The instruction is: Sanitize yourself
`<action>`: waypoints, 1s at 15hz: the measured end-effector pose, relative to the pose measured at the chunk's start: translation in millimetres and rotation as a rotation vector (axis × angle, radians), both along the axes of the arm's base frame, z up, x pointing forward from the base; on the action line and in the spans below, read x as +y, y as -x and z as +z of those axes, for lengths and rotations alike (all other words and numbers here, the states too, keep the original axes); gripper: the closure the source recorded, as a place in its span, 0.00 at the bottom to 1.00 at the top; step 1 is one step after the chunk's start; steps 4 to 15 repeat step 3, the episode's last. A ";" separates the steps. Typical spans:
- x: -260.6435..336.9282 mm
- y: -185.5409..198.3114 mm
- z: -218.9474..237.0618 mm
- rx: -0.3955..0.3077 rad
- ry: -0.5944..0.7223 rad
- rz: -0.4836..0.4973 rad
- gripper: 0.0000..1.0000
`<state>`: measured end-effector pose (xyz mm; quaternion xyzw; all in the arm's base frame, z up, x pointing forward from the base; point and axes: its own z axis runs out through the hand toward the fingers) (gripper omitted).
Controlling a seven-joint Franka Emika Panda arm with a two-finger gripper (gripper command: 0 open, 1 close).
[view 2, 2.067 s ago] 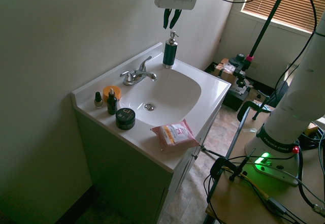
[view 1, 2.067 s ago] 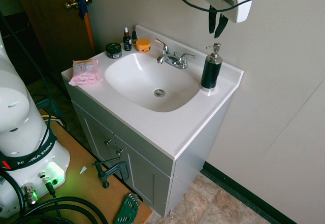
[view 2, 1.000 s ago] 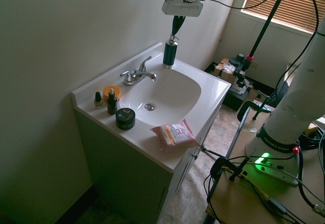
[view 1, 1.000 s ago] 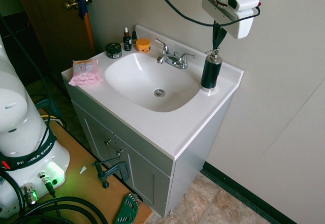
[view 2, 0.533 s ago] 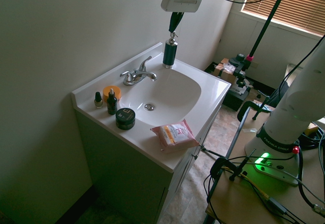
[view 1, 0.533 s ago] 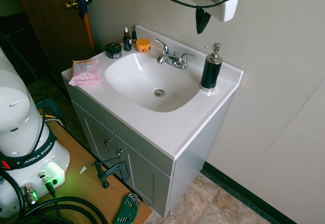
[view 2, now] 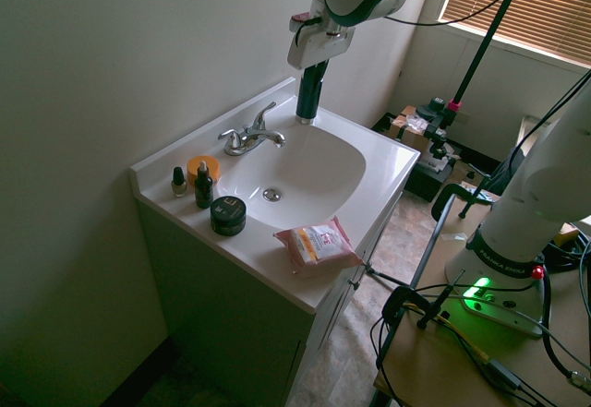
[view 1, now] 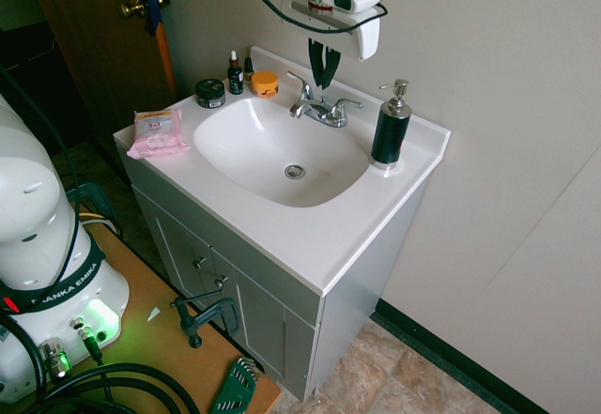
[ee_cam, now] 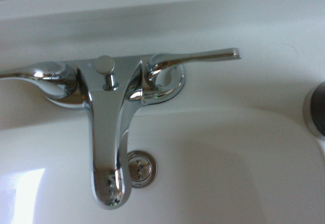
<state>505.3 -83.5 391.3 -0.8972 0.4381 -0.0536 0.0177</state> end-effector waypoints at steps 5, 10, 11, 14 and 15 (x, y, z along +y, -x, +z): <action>7.8 2.8 -4.0 0.003 0.001 0.011 0.00; 7.8 2.8 -4.0 0.003 0.001 0.011 0.00; 7.8 2.8 -4.0 0.003 0.001 0.011 0.00; 7.8 2.8 -4.0 0.003 0.001 0.011 0.00; 7.8 2.8 -4.0 0.003 0.001 0.011 0.00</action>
